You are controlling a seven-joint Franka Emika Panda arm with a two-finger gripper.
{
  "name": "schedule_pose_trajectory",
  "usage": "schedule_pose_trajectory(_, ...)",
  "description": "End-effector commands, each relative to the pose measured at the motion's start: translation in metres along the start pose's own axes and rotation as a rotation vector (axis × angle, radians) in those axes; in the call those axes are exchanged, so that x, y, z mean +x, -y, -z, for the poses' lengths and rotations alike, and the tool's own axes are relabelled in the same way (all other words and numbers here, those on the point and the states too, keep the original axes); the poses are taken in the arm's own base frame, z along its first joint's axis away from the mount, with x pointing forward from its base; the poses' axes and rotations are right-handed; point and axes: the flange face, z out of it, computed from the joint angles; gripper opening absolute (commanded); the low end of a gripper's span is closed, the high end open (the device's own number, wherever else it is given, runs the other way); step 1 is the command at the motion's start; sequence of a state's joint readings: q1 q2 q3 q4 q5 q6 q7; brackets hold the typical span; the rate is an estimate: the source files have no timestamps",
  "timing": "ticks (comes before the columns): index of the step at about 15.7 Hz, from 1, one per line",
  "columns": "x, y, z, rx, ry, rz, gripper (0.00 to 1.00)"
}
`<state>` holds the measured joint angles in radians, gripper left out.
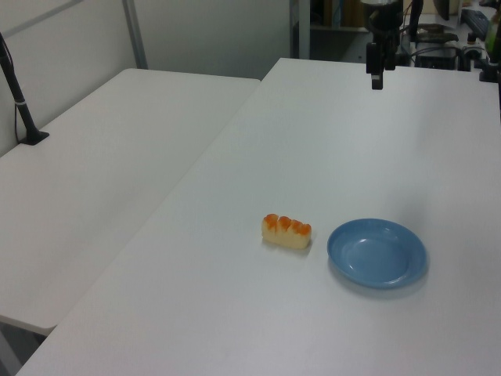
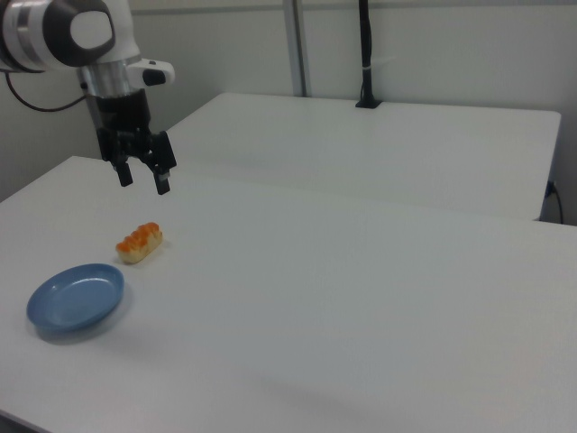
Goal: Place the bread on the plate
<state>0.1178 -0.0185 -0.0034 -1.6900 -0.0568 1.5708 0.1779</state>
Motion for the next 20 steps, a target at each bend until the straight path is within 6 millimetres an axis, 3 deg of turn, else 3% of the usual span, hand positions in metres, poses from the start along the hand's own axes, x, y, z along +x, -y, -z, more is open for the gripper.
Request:
schedule_pose_trajectory(1,-0.008,-0.002,0.004,-0.001,0.017,0.018,1.00)
schedule_pose_trajectory(8,-0.007,-0.001,0.006,0.004,0.006,0.018,1.00)
schedule_pose_trajectory(11,0.003,0.007,0.006,0.004,-0.005,0.021,1.00)
schedule_pose_trajectory(13,0.023,0.030,-0.005,0.012,-0.012,0.045,1.00)
schedule_pose_trajectory(16,0.045,0.086,-0.022,0.046,-0.064,0.034,1.00)
schedule_pose_trajectory(20,0.076,0.159,-0.073,0.058,-0.110,0.020,1.00)
